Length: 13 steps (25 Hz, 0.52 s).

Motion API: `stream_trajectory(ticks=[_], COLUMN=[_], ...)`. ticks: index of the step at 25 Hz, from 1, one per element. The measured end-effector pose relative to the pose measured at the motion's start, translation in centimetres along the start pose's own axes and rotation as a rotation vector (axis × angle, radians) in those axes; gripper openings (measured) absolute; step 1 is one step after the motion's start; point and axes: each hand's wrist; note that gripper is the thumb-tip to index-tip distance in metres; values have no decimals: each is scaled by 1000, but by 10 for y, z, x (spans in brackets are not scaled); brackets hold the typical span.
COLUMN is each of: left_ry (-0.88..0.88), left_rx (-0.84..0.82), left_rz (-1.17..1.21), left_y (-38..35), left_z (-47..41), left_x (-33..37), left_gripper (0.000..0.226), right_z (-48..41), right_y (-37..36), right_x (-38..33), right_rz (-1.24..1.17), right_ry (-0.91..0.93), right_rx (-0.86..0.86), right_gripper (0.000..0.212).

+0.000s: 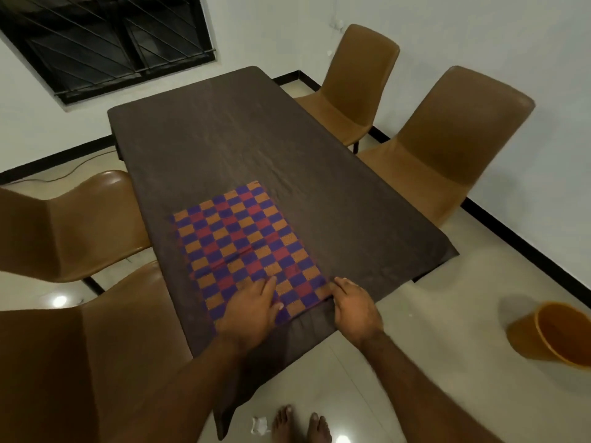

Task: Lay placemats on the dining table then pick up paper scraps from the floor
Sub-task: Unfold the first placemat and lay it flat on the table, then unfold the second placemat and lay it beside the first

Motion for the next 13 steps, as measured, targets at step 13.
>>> stream_trajectory(ticks=[13], left_ry=[-645], left_rx=[84], left_rz=[-99], left_y=[5], left_z=[-69], left_x=[283], left_gripper=[85], right_z=[203], right_y=[50], right_x=[161], right_rz=[61], right_ry=[-655], right_rx=[398], right_gripper=[61])
Point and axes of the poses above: each hand's wrist, its own z-axis away from the middle knuckle, its own y-axis out of the back of the hand, x = y × z, and after that the axes turned 12 degrees about -z, right-handed
